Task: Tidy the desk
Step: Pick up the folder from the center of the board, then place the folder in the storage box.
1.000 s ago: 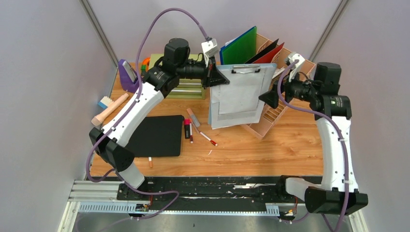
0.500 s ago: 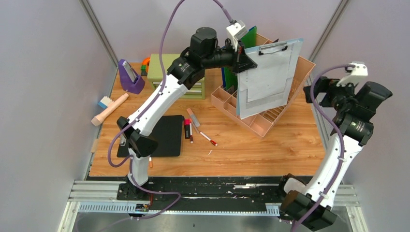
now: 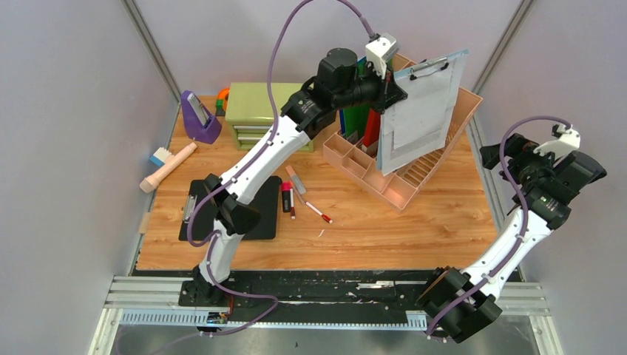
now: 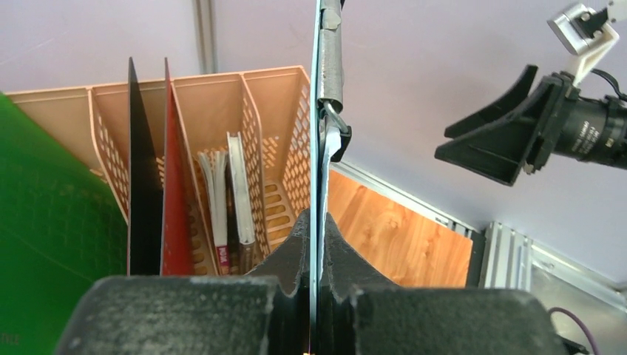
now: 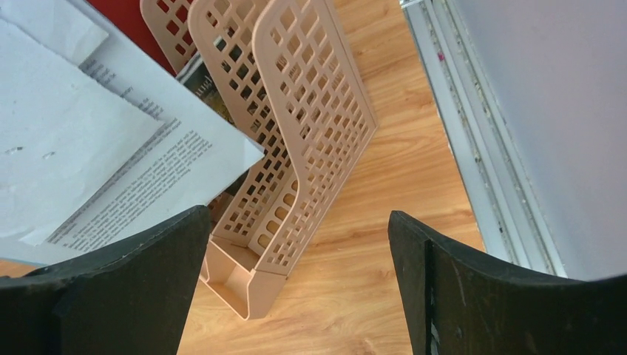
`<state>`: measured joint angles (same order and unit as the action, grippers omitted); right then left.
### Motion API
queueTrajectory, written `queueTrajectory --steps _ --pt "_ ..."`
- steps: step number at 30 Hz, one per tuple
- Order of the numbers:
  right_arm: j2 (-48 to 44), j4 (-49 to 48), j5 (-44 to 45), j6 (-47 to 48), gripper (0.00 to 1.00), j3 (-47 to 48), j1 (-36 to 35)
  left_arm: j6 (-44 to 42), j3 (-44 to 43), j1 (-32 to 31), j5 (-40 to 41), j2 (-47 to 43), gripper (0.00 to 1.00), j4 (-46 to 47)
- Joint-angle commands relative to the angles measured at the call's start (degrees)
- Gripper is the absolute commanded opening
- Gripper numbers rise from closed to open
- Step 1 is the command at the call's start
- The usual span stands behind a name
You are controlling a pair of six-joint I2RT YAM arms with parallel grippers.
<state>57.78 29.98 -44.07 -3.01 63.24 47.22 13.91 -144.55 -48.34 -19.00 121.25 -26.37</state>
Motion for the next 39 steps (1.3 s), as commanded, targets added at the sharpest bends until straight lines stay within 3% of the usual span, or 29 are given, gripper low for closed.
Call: queueTrajectory --steps 1,15,39 --pt "-2.0 -6.3 -2.1 -2.1 0.92 -5.1 0.3 -1.3 -3.6 -0.8 4.9 1.3 0.0 5.2" --pt "-4.2 -10.1 -0.6 -0.3 0.92 -10.1 0.2 -2.9 -6.4 -2.5 15.1 5.1 0.0 6.1" --pt "-1.5 -10.5 -1.7 0.2 0.92 -10.1 2.0 -1.7 -10.9 -6.8 18.8 9.4 0.0 8.5"
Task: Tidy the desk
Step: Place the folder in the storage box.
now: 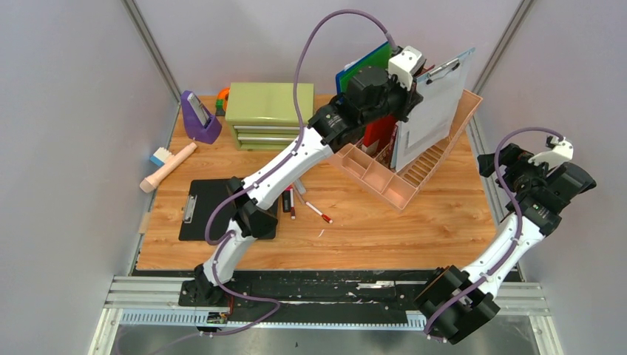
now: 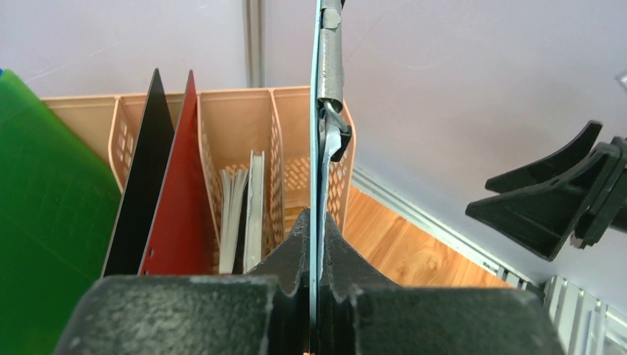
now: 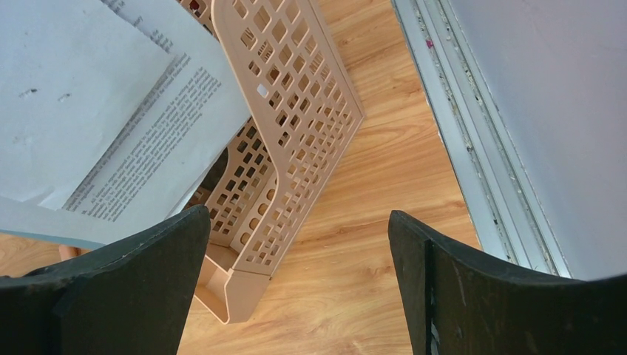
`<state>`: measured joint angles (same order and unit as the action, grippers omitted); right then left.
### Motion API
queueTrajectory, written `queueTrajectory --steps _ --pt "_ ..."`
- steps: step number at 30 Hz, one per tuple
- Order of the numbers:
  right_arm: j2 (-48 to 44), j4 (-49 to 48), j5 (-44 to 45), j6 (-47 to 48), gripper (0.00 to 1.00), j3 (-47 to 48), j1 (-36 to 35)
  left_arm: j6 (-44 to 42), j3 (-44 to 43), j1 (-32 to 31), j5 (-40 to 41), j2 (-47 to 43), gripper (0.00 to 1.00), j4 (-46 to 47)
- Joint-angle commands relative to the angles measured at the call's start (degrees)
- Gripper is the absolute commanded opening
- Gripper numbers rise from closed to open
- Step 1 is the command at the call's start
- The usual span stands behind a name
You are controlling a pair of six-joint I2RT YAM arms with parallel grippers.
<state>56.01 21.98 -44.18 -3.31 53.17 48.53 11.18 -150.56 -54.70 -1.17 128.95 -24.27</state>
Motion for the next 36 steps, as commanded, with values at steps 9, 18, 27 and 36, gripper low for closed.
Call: queueTrajectory --steps 9,18,27,36 --pt "0.4 -2.5 -4.1 0.3 0.92 -0.3 2.4 0.1 -6.2 -1.2 3.6 6.4 0.0 10.0" --pt "0.4 -2.4 -6.5 0.2 0.92 -0.6 2.8 -0.1 -5.8 -2.5 6.4 9.7 0.0 12.3" --pt "0.4 -2.4 -8.1 0.2 0.92 -0.8 2.9 -1.7 -7.0 -4.9 9.3 10.8 0.0 13.3" --pt "-0.5 -2.5 -8.8 0.1 0.92 -1.0 3.2 -4.0 -6.1 -5.5 12.1 11.9 0.0 13.7"
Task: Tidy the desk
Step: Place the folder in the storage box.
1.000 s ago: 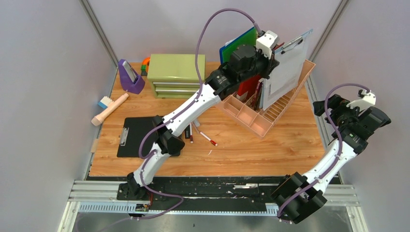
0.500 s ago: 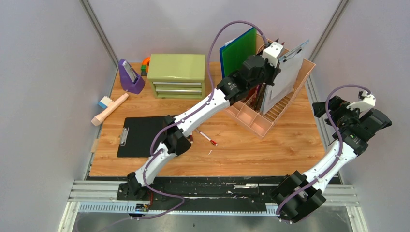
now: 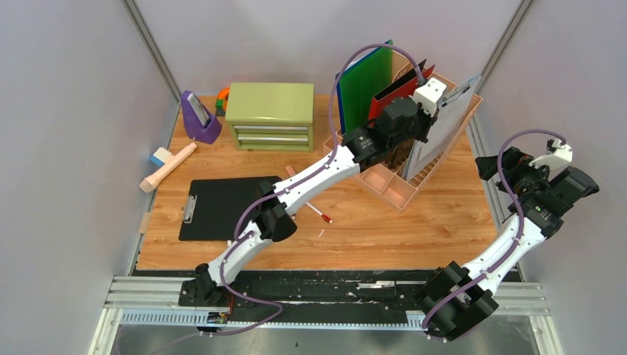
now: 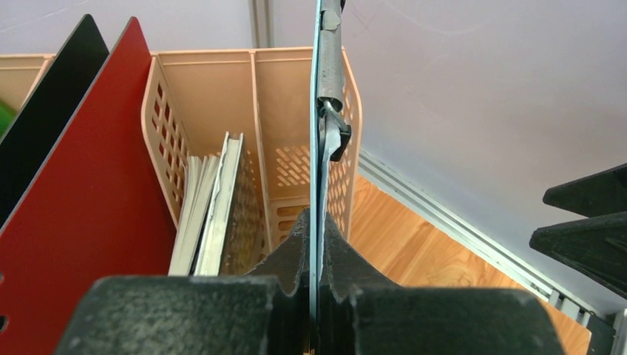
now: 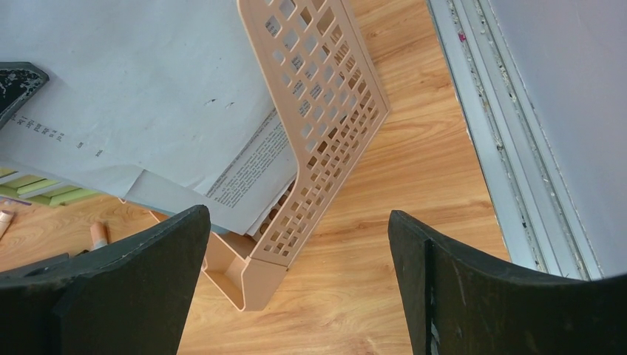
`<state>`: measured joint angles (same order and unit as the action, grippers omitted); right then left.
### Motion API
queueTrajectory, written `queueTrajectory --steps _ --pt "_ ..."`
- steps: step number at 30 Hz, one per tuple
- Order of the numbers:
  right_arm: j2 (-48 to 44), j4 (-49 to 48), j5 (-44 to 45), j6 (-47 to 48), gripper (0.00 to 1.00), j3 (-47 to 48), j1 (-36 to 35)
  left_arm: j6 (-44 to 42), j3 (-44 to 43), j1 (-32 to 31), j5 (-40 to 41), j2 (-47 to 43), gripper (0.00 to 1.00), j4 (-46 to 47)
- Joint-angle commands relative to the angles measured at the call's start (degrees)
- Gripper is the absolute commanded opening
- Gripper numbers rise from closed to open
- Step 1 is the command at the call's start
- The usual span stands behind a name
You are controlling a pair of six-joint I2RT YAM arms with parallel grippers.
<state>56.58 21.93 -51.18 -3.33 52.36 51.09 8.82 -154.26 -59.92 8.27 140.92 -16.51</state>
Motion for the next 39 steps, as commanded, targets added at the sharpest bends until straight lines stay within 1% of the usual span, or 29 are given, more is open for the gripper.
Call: queueTrajectory --steps 1,8,13,14,15,16,17,18,20,26,27,31,34,36,37,38,39 --pt "-1.1 -2.4 -2.0 0.2 0.92 -0.2 0.8 -2.0 -2.2 -0.3 2.8 0.2 0.0 6.2" --pt "-1.3 -2.4 -2.9 0.1 0.92 -0.2 1.0 -4.2 -1.0 -0.3 5.9 1.7 0.0 7.5" --pt "-1.3 -2.4 -3.4 0.1 0.92 -0.3 1.1 -3.6 -0.4 -0.2 5.5 3.2 0.01 7.8" --pt "-1.3 -2.4 -3.5 0.1 0.92 -0.4 1.0 -3.6 -0.4 -0.2 5.0 3.4 0.07 7.9" --pt "-1.4 -2.4 -3.7 0.1 0.92 -0.3 1.1 -3.5 -0.3 -0.1 4.7 3.7 0.11 8.1" --pt "-1.3 -2.4 -3.9 0.1 0.92 -0.3 1.1 -3.8 -0.3 -0.2 4.2 3.9 0.17 8.4" --pt "-1.3 -2.4 -4.0 0.1 0.92 -0.3 1.1 -3.9 -0.3 -0.2 3.8 4.0 0.21 8.7" --pt "-1.3 -2.3 -4.1 0.1 0.92 -0.3 1.1 -4.1 -0.2 -0.1 3.6 4.1 0.27 9.2" --pt "-1.2 -2.3 -4.5 0.1 0.92 -0.3 1.1 -4.3 -0.3 0.0 2.9 4.1 0.33 9.7" --pt "-1.0 -2.3 -5.9 0.2 0.92 -0.5 1.1 -5.5 -1.2 0.2 0.6 2.9 0.45 9.8" --pt "-0.9 -2.3 -6.1 0.2 0.92 -0.4 1.0 -5.6 -1.2 0.2 0.1 2.6 0.49 9.6" --pt "-0.7 -2.3 -6.8 0.2 0.92 -0.4 1.1 -6.4 -1.0 0.3 -0.6 0.8 0.55 8.6" --pt "-0.8 -2.3 -7.0 0.2 0.92 -0.4 1.1 -7.1 -0.7 0.3 -1.0 0.2 0.55 8.5" --pt "-0.8 -2.3 -7.0 0.2 0.92 -0.4 1.1 -7.2 -0.4 0.3 -1.1 0.0 0.52 8.4" --pt "-0.9 -2.3 -7.1 0.2 0.92 -0.4 1.1 -7.0 -0.2 0.3 -1.1 0.0 0.46 8.4" --pt "-1.0 -2.3 -7.1 0.2 0.92 -0.4 1.0 -6.9 -0.1 0.3 -1.1 0.0 0.37 8.4" --pt "-1.0 -2.3 -7.1 0.1 0.92 -0.5 1.1 -6.7 -0.1 0.4 -1.0 0.0 0.32 8.4"
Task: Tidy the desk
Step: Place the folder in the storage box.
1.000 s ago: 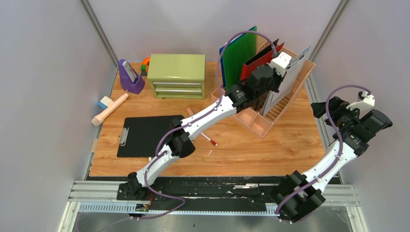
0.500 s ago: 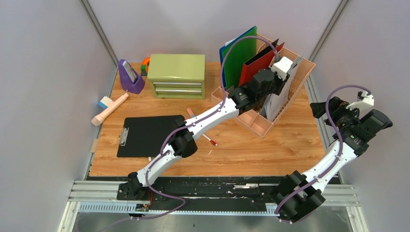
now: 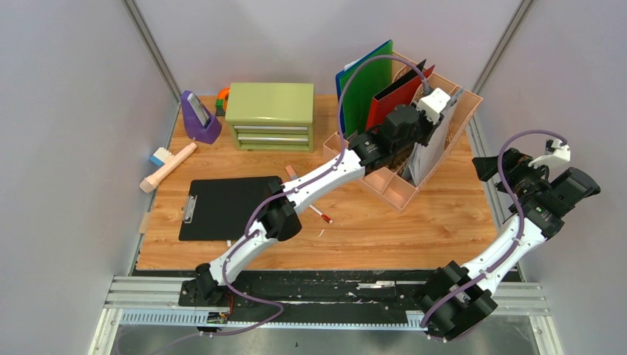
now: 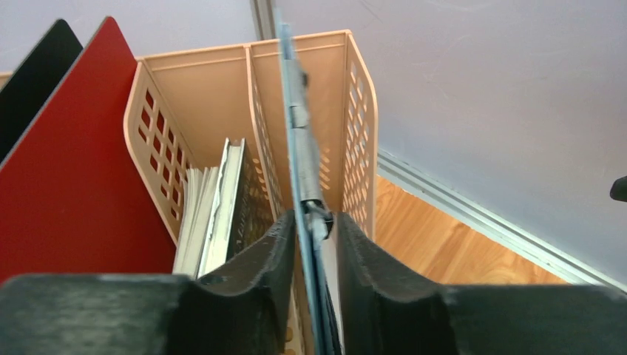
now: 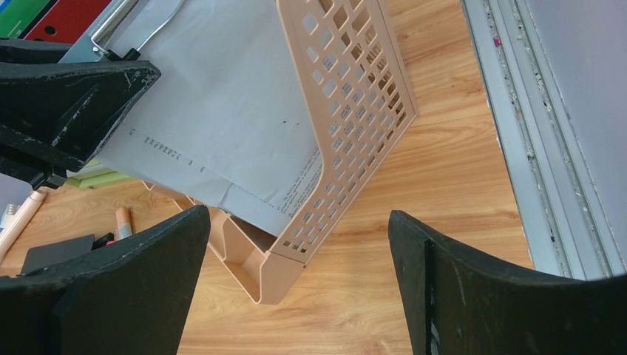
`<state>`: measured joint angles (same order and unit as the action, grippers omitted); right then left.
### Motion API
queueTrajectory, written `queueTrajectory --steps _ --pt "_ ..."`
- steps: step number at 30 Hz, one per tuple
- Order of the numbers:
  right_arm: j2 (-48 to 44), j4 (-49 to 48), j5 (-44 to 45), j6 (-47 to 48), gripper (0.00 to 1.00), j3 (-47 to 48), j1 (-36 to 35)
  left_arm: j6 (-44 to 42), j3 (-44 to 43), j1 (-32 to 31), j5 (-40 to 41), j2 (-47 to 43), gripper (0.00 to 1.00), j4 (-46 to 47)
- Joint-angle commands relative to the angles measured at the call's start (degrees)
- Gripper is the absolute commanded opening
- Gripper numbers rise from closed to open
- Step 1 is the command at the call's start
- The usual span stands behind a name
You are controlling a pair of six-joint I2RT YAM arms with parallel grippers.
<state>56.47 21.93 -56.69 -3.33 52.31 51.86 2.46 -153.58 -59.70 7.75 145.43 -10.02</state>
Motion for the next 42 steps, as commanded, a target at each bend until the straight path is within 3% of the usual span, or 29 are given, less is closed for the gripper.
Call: queueTrajectory --steps 1,5,23,31,39,42 --pt "-0.9 -2.3 -1.6 0.2 0.92 -0.5 0.3 -0.3 -0.8 0.1 -0.4 -4.5 0.24 2.0" --pt "-1.0 -2.2 -1.8 0.2 0.92 -0.5 0.3 -0.3 -0.9 0.1 0.1 -4.3 0.0 3.8" --pt "-0.7 -2.2 -1.8 0.4 0.92 -0.5 0.6 -2.4 -2.8 0.5 0.4 -1.2 0.0 13.2" --pt "-0.6 -2.1 -2.7 0.4 0.92 -0.5 0.9 -2.4 -2.5 0.5 -0.6 0.1 0.35 13.5" --pt "-0.4 -2.1 -3.2 0.3 0.92 -0.5 0.9 -4.3 -3.2 0.5 -1.7 -1.7 0.52 11.6" --pt "-0.1 -2.1 -5.0 0.7 0.92 -0.4 0.9 -4.7 -3.7 0.5 -3.2 -3.2 0.65 8.7"
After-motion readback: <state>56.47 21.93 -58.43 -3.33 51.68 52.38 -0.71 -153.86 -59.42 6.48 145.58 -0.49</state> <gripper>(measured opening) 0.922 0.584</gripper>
